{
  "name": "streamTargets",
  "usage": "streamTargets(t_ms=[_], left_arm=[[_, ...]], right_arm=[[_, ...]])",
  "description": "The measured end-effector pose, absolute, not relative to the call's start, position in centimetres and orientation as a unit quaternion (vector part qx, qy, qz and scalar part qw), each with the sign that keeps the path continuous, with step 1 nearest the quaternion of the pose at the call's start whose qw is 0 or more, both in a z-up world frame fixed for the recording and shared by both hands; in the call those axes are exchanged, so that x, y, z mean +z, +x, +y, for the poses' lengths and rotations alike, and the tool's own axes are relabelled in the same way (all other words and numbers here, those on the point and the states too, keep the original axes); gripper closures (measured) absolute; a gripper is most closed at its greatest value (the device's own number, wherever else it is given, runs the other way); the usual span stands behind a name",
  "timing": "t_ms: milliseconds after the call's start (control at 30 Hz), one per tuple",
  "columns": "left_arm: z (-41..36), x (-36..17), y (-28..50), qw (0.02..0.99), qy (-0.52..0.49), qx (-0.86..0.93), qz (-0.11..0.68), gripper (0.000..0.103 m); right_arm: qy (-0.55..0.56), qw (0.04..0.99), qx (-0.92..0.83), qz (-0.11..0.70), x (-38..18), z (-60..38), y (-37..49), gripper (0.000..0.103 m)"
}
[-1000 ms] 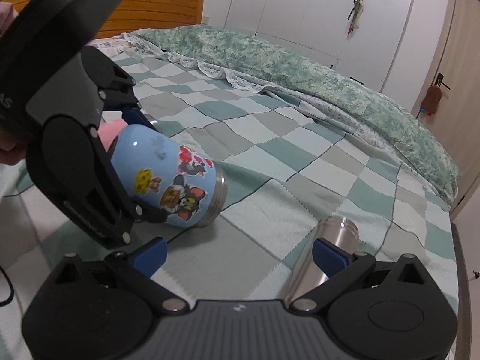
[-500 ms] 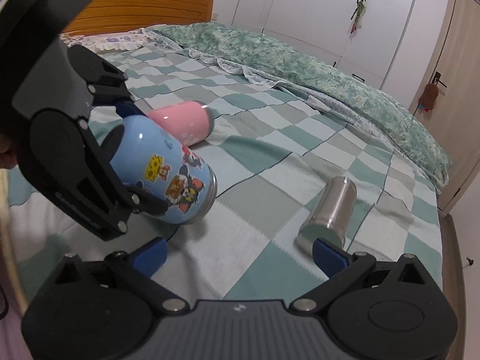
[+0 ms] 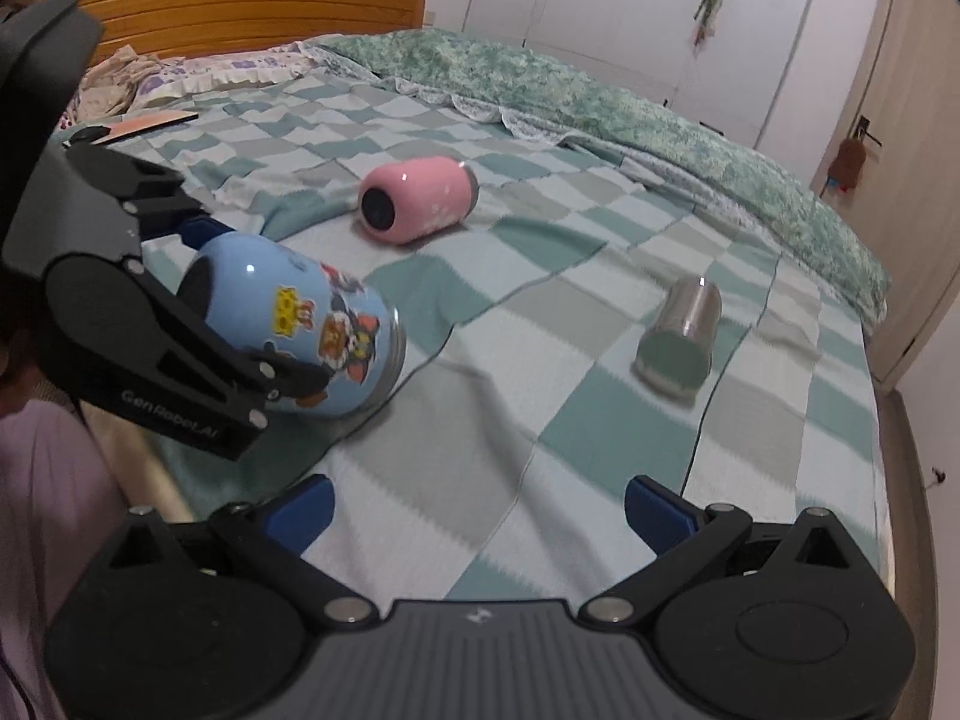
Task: Flip cup upright
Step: 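Carry the blue cup with the left gripper toward the right gripper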
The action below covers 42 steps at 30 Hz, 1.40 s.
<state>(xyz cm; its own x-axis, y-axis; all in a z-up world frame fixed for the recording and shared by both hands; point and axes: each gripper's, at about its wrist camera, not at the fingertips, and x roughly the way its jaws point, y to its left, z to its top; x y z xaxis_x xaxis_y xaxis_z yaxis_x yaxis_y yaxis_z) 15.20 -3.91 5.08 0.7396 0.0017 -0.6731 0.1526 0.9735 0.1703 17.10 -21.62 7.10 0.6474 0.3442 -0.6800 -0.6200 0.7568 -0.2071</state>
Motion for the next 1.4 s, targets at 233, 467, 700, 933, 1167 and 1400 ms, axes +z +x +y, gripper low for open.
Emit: streamTargets(t_ms=[233, 467, 700, 933, 1167, 1400], left_arm=[[-2.9, 4.3, 13.9, 0.921, 0.048, -0.053, 0.383, 0.018], [-1.5, 6.7, 11.8, 0.935, 0.048, -0.062, 0.345, 0.0], [1.6, 8.5, 10.3, 0.94, 0.072, -0.063, 0.329, 0.0], [6.6, 8.4, 10.3, 0.938, 0.094, -0.063, 0.327, 0.0], [10.6, 7.0, 11.8, 0.933, 0.097, -0.089, 0.335, 0.0], [12.2, 5.4, 14.4, 0.927, 0.088, -0.109, 0.347, 0.0]], right_arm=[[-0.206, 0.883, 0.261, 0.331, 6.3, -22.5, 14.8, 0.0], [-0.207, 0.886, 0.256, 0.328, 7.0, -21.8, 13.2, 0.0], [-0.196, 0.889, 0.26, 0.323, 8.4, -19.5, 12.4, 0.0], [-0.157, 0.894, 0.26, 0.33, 9.6, -15.6, 13.6, 0.0], [-0.082, 0.891, 0.227, 0.385, 9.3, -12.7, 16.8, 0.0], [-0.014, 0.867, 0.177, 0.465, 7.9, -10.9, 20.3, 0.0]])
